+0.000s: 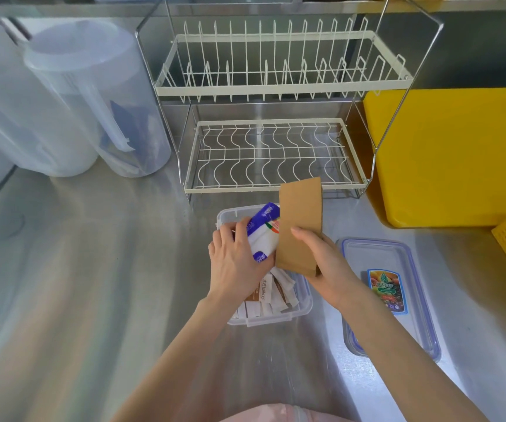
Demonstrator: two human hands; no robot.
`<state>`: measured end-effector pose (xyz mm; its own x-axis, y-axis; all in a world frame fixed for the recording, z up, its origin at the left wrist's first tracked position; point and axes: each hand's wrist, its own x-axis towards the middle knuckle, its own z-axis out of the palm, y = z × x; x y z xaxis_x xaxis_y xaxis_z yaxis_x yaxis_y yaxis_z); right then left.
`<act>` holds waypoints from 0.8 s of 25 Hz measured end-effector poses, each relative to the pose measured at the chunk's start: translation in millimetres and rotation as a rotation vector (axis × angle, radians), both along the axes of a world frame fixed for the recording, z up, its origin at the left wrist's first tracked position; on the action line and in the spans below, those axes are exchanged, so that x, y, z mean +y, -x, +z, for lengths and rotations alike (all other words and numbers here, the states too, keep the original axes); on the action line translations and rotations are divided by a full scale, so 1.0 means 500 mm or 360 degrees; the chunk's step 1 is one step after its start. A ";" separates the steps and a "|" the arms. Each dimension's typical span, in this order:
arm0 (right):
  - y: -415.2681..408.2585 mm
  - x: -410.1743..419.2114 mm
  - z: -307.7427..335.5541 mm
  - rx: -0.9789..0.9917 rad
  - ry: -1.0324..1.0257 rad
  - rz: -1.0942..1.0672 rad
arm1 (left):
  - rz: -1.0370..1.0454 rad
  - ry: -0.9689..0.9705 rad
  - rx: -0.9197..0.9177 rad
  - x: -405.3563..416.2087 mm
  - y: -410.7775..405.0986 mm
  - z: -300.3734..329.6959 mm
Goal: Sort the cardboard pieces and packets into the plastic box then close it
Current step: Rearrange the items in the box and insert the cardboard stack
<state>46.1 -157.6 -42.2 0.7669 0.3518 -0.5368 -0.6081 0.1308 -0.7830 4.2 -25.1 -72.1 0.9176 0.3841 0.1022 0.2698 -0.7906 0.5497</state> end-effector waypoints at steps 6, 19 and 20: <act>-0.004 -0.041 -0.019 0.0110 -0.0188 -0.0230 | -0.0379 0.0248 0.0108 -0.001 0.002 0.003; -0.025 -0.092 -0.026 0.0051 -0.0080 -0.0361 | -0.0537 -0.0093 0.0514 0.032 -0.158 -0.030; -0.025 -0.095 -0.026 0.0053 -0.0082 -0.0359 | -0.0560 -0.0103 0.0544 0.026 -0.166 -0.038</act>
